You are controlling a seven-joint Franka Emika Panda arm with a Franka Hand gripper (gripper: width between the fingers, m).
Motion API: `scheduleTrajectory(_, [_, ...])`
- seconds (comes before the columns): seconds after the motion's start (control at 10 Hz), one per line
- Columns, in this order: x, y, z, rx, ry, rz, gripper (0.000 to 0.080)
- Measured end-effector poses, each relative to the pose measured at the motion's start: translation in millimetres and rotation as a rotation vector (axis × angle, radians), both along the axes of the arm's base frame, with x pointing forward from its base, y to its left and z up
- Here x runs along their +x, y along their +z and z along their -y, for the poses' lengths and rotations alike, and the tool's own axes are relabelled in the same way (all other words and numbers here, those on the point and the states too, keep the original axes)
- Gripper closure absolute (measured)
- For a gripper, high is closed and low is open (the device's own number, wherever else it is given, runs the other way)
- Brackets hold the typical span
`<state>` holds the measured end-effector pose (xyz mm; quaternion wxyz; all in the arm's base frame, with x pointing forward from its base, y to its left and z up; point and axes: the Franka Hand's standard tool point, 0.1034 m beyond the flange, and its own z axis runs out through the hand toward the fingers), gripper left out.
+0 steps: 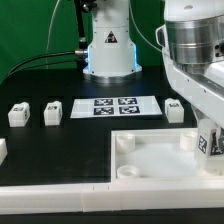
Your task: Assemble one leg
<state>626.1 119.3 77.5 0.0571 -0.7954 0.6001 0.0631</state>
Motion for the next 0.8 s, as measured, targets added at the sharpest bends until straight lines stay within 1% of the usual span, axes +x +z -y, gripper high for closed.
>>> scheduleTrajectory(0.1, [-0.1,-0.1,-0.1,0.001,0.031,0.005,0.0393])
scheduleTrajectory(0.2, [0.0,-0.5,0.7,0.003,0.154,0.024,0.0251])
scheduleTrajectory(0.3, [0.1,-0.4,0.9,0.008,0.303,0.049,0.0171])
scheduleTrajectory(0.4, [0.1,-0.5,1.1,0.011,0.427,0.07,0.0171])
scheduleTrajectory(0.5, [0.1,-0.6,0.8,0.016,0.559,0.092,0.0153])
scheduleTrajectory(0.6, [-0.4,-0.5,-1.7,0.02,0.652,0.107,0.0153])
scheduleTrajectory(0.8, [-1.2,-0.7,-4.4,0.015,0.89,0.139,0.0151])
